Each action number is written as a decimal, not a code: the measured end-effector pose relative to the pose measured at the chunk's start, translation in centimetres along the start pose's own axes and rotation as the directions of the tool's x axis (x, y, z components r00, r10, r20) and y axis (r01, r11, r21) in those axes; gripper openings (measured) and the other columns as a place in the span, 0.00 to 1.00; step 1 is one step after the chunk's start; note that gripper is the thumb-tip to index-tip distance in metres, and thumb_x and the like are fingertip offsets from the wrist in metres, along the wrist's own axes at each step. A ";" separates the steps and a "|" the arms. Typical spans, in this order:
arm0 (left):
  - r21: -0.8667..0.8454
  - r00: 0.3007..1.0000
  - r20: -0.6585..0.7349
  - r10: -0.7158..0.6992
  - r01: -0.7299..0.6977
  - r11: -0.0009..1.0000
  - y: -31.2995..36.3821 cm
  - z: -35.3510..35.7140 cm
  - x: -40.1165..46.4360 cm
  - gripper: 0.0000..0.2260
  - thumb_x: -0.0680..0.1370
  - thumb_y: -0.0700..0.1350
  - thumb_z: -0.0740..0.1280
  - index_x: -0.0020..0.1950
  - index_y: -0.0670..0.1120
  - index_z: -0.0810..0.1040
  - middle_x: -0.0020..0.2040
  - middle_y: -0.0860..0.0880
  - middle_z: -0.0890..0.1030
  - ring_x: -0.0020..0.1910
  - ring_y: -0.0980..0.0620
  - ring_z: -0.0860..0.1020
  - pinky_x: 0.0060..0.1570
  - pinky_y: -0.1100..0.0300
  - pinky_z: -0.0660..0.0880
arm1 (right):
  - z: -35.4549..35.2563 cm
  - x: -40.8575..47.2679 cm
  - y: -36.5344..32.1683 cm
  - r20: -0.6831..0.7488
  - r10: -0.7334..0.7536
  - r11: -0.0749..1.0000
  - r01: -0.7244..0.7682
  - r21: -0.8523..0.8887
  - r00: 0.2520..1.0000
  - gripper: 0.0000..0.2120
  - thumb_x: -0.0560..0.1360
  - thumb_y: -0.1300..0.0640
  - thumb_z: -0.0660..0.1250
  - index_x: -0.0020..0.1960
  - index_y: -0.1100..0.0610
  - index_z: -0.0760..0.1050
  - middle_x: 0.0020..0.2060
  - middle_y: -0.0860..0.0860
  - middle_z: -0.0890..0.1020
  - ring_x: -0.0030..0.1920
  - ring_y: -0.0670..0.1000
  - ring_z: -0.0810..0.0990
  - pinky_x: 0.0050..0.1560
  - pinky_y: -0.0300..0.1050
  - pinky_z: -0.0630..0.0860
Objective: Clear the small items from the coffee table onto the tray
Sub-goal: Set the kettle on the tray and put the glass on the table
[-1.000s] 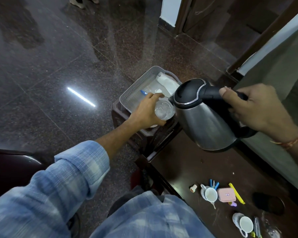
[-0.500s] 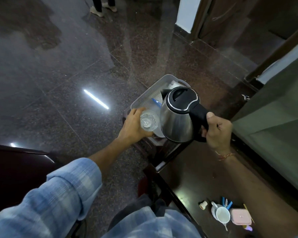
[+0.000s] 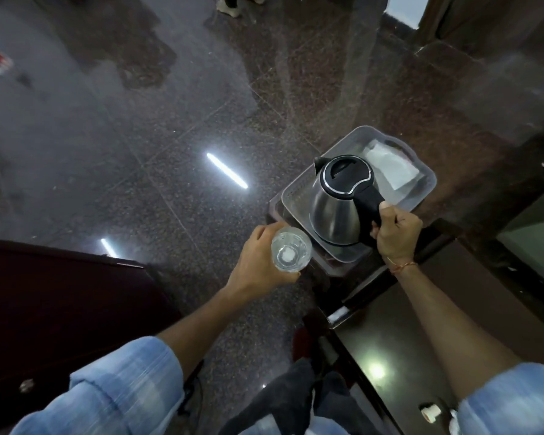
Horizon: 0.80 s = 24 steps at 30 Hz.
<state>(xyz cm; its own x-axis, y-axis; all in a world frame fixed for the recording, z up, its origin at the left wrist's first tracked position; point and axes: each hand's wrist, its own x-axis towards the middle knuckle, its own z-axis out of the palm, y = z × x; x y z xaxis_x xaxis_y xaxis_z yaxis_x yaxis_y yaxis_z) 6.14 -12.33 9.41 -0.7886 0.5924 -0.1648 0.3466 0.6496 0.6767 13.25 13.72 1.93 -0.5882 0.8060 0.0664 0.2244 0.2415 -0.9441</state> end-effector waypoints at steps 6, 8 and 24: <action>0.017 0.998 -0.020 0.055 -0.054 0.998 -0.1 0.3 -0.5 0.39 0.57 0.52 0.80 0.65 0.61 0.66 0.55 0.71 0.68 0.59 0.60 0.71 0.55 0.70 0.65 | 2.8 1.1 2.7 0.041 -0.013 1.000 0.013 0.005 0.999 0.24 0.78 0.45 0.59 0.23 0.47 0.72 0.16 0.48 0.73 0.20 0.51 0.72 0.25 0.49 0.70; 0.016 0.998 -0.021 0.060 -0.060 0.998 -0.1 0.5 -0.5 0.39 0.57 0.53 0.79 0.64 0.62 0.66 0.56 0.75 0.67 0.59 0.60 0.71 0.54 0.71 0.65 | 3.2 1.0 3.4 0.070 -0.011 1.000 0.010 0.015 0.997 0.24 0.77 0.46 0.59 0.23 0.48 0.71 0.16 0.47 0.72 0.20 0.53 0.72 0.25 0.48 0.69; -0.068 0.987 0.084 0.134 -0.128 0.989 4.0 2.2 -0.3 0.39 0.57 0.53 0.79 0.67 0.55 0.69 0.62 0.58 0.73 0.61 0.62 0.70 0.58 0.71 0.65 | -4.4 -2.4 1.2 0.161 0.140 0.989 -0.147 0.029 0.977 0.21 0.75 0.36 0.59 0.51 0.51 0.78 0.46 0.47 0.83 0.48 0.43 0.80 0.47 0.27 0.72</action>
<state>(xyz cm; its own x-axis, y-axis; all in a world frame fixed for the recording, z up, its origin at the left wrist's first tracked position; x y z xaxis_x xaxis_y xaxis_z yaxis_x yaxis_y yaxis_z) 8.88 -8.91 10.61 -0.6896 0.7120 -0.1325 0.4095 0.5342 0.7395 18.32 14.48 2.07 -0.6681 0.7344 -0.1196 0.2859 0.1049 -0.9525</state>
